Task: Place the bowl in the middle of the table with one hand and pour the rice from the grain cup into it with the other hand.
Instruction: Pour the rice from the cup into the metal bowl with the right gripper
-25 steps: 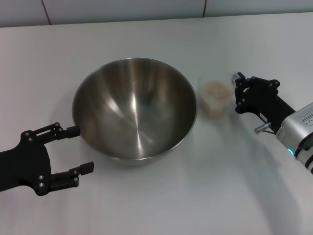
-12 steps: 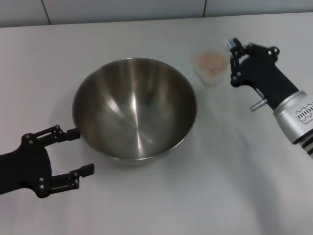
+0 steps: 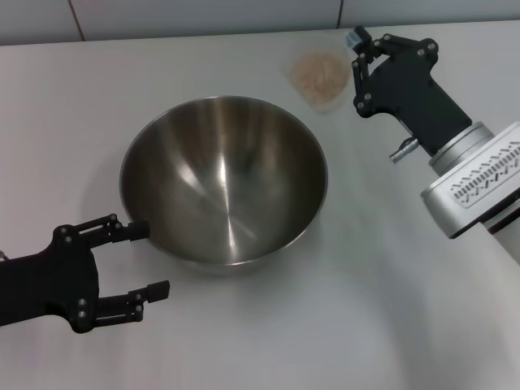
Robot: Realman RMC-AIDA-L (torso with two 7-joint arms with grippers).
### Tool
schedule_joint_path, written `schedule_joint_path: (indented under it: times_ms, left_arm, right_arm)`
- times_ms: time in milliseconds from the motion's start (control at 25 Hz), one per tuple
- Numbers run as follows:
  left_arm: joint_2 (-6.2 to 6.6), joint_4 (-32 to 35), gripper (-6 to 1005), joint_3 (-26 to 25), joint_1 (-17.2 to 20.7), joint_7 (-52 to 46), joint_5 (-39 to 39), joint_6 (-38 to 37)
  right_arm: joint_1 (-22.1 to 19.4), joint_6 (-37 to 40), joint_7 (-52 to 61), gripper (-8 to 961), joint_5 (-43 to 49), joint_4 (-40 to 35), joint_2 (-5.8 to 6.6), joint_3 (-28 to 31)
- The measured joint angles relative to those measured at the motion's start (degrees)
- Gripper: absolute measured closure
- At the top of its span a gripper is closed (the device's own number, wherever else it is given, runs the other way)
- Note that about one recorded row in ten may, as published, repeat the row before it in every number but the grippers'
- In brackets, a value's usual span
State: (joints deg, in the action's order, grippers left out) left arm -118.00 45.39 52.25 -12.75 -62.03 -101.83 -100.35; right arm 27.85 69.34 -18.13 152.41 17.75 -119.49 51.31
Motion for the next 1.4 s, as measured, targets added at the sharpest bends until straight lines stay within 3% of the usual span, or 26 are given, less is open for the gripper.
schedule_joint_path:
  times_ms: [360, 1120, 1400]
  left_arm:
    - [0.06, 0.0, 201, 0.0, -1.5, -0.2, -0.2, -0.1]
    - [-0.20, 2.2, 201, -3.0, -1.2, 0.3, 0.3, 0.1]
    - [-0.11, 2.0, 201, -3.1, -1.6, -0.1, 0.4, 1.1]
  right_arm:
    - [0.1, 0.3, -10.4, 910, 0.1, 0.3, -0.07, -1.3]
    - [0.4, 0.3, -55.2, 895, 1.1, 3.0, -0.09, -7.4]
    - [0.5, 0.4, -63.5, 889, 2.9, 3.9, -0.13, -7.5]
